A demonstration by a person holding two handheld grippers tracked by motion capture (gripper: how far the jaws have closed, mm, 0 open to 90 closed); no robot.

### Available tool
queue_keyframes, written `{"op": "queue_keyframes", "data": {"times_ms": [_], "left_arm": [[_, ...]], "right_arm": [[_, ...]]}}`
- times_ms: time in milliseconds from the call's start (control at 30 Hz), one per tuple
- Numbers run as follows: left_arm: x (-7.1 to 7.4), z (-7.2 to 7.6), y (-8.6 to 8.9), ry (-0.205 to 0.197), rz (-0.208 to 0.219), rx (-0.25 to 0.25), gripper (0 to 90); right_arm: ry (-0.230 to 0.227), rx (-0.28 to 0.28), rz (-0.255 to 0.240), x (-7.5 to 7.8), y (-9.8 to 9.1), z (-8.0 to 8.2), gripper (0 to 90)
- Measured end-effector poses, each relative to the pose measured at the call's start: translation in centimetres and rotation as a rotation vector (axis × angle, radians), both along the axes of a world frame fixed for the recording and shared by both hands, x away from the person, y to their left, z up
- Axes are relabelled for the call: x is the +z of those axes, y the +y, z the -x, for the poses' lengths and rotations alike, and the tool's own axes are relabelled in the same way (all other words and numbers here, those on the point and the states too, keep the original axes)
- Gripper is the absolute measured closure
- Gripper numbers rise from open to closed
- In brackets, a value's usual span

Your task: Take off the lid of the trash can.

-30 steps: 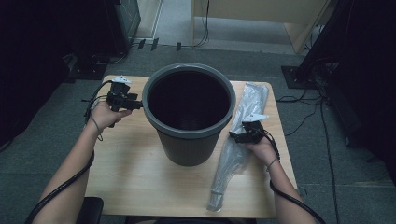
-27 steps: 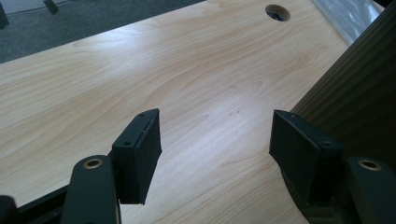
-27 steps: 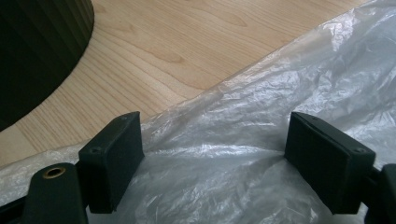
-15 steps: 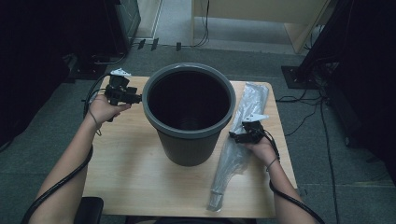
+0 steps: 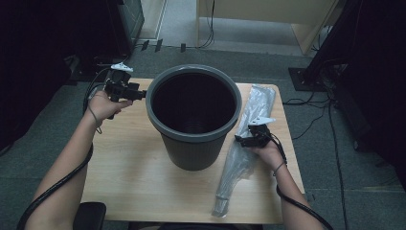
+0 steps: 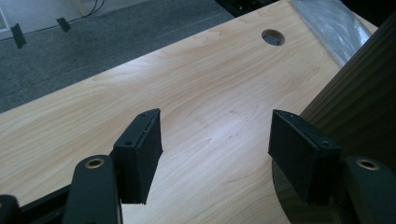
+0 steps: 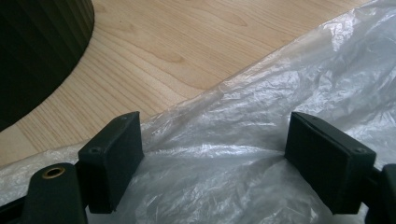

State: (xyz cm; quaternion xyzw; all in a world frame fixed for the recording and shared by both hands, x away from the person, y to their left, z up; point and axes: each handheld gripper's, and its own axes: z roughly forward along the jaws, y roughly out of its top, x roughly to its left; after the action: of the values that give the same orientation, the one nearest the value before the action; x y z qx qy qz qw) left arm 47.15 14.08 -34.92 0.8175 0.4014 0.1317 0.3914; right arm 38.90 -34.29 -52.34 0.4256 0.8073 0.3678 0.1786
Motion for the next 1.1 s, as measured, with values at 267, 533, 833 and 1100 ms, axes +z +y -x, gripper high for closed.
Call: {"op": "queue_keyframes", "data": {"times_ms": [267,533,833,1100], "left_arm": [[1.2,0.0,-0.4,-0.029,-0.001,-0.027,34.4],[1.6,0.2,-0.7,-0.031,0.008,-0.041,35.3],[2.3,0.1,-0.6,-0.055,-0.002,-0.026,35.4],[3.6,-0.2,-0.8,-0.01,0.0,-0.013,35.0]], "right_arm": [[0.0,0.001,0.0,0.0,0.0,0.0,18.7],[0.0,0.001,0.0,0.0,0.0,0.0,18.7],[0.0,0.001,0.0,0.0,0.0,0.0,18.7],[0.001,0.002,0.0,0.0,0.0,0.0,18.5]]}}
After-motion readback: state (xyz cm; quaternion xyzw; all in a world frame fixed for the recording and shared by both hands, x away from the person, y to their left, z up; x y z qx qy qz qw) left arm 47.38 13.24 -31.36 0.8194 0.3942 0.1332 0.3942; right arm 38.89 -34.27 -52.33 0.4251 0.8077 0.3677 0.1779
